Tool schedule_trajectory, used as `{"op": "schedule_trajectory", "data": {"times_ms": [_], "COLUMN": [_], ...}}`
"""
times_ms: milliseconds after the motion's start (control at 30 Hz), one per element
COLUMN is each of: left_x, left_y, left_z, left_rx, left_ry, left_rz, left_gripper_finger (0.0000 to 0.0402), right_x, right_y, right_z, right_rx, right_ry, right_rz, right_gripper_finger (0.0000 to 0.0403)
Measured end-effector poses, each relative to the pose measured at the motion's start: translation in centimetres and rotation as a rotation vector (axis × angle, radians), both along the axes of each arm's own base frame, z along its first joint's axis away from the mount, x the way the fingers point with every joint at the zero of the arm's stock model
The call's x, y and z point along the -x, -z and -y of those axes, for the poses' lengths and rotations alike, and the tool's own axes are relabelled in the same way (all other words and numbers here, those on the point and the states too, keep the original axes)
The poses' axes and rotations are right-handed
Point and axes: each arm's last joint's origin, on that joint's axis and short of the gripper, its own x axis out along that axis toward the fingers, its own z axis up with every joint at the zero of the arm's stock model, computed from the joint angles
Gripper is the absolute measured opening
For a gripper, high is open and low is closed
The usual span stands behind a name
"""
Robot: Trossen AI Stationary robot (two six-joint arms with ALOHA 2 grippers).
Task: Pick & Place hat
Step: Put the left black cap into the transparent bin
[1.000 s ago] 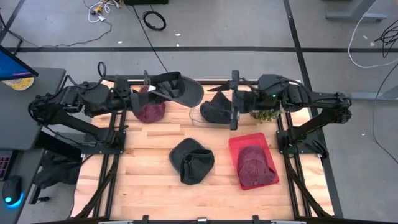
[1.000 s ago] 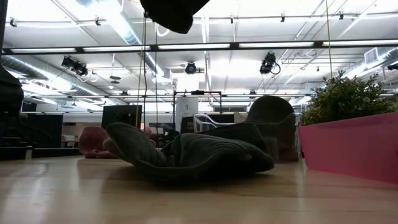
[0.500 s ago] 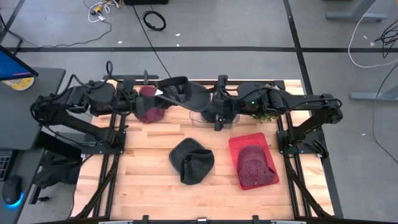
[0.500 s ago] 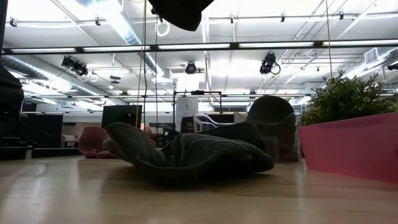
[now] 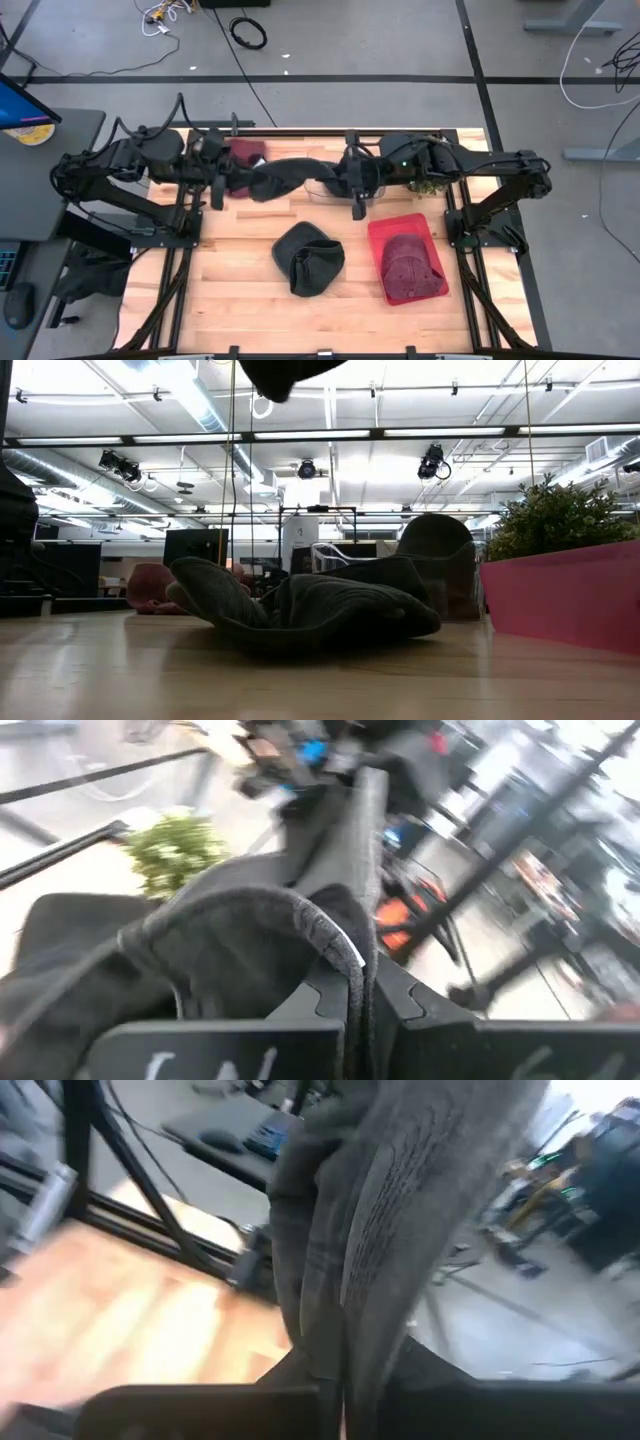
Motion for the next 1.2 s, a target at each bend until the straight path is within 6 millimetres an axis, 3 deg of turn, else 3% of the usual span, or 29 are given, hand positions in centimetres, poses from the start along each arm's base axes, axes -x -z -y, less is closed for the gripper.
{"op": "schedule_trajectory", "data": {"times_ms": [400,700,900,1200], "left_x": [-0.4,-0.9,-0.9,0.3], "left_y": [-1.2,-1.2,-1.3,-1.8], "left_z": [0.9,1.0,0.8,0.3], "left_rx": [-0.144,-0.266,-0.265,-0.308], "left_ry": [0.309,0.34,0.241,0.126], "left_rz": [0.152,0.192,0.179,0.19], "left_gripper_finger": [0.0008,0.0013,0.0078,0.0205], "right_x": [-0.1,0.0,0.7,4.1], "right_y": [-0.4,-0.6,-0.6,-1.9], "right_z": [1.4,2.0,2.3,2.2], "right_rx": [-0.279,-0.391,-0.423,-0.447], "right_ry": [-0.19,-0.295,-0.271,-0.24], "right_rz": [0.01,0.011,-0.033,-0.074], "right_gripper_finger": [0.0004,0.0004,0.0004,0.0004]}}
